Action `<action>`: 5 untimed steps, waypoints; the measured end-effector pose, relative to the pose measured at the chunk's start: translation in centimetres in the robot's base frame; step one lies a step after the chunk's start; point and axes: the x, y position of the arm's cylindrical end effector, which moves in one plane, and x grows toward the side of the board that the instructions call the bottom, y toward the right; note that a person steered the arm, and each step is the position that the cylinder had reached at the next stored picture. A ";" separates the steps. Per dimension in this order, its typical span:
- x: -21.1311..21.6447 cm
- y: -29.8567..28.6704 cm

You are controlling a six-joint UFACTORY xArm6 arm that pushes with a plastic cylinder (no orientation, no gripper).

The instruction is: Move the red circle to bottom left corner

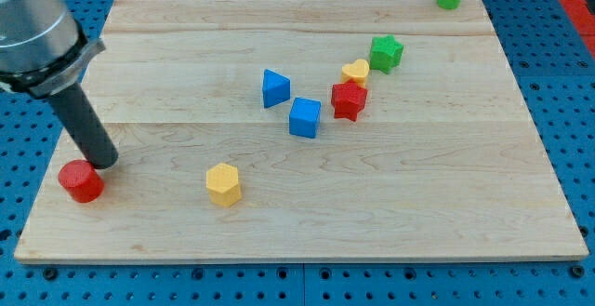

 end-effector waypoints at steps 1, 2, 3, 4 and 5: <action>0.3 -1.9; 0.5 -3.2; 0.7 -5.5; 1.3 -7.0; 1.9 -6.6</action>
